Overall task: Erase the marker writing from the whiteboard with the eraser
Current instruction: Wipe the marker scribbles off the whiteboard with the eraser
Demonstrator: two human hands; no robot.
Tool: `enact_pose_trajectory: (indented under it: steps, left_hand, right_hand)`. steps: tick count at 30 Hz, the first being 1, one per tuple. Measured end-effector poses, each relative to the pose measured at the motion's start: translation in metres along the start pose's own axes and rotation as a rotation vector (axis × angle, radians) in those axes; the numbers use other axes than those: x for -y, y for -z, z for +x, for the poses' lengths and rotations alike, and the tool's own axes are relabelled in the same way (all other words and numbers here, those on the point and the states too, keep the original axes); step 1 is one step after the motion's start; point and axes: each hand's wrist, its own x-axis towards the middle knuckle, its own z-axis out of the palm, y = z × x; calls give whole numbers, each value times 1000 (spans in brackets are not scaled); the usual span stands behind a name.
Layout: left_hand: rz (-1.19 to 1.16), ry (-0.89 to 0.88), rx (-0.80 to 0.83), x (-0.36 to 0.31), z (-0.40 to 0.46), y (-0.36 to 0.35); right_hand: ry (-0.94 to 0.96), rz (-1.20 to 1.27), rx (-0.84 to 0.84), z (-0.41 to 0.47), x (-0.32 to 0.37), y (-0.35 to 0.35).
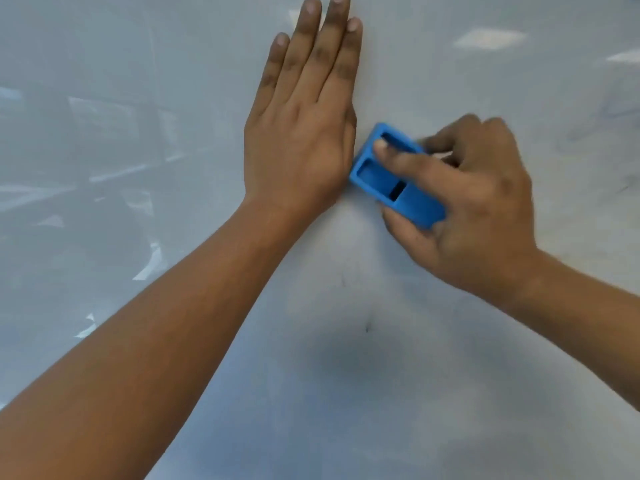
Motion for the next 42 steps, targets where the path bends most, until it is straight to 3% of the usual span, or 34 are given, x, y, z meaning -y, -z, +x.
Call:
enact_pose_trajectory:
  steps: [5,7,9,13,16,18,22,24,27,29,31,34,36,38,42]
  left_hand:
    - [-9,9,8,-1,0,1]
    - [-4,21,4,-1,0,2]
    - [2,27,11,-1,0,2]
    - [9,37,35,-1,-2,0]
    - [17,60,36,1,-4,0]
    - [15,69,37,0,-4,1]
    - [-14,59,11,-5,-1,6]
    - [33,53,34,-2,-1,4]
    - [41,42,16,-2,-3,3]
    - [14,46,4,-3,-5,2]
    - [-16,48,-9,-1,-6,2]
    - [4,40,12,-2,-3,5]
    - [9,34,37,-5,0,6]
    - [18,37,39,-1,0,4]
    - [1,6,-3,1,-1,-1]
  right_hand:
    - [417,89,445,-129,53,-10]
    - [472,75,498,-144,50,-6]
    - [404,94,397,-125,37,-2]
    - [57,-15,86,-60,5,4]
    - [-96,22,17,-73,20,-5]
    - [-40,101,128,-108,48,-14]
    - [284,99,488,-168,106,-24]
    - [294,126,439,-147,107,-30]
    - [80,123,148,-77,93,-40]
    - [28,115,84,-57,95,-47]
    - [136,141,171,-80,109,-50]
    - [387,78,469,-149,123,-41]
    - [413,54,562,-169,116,-31]
    - [377,76,503,-151,97,-23]
    - [105,-40,116,-63,11,8]
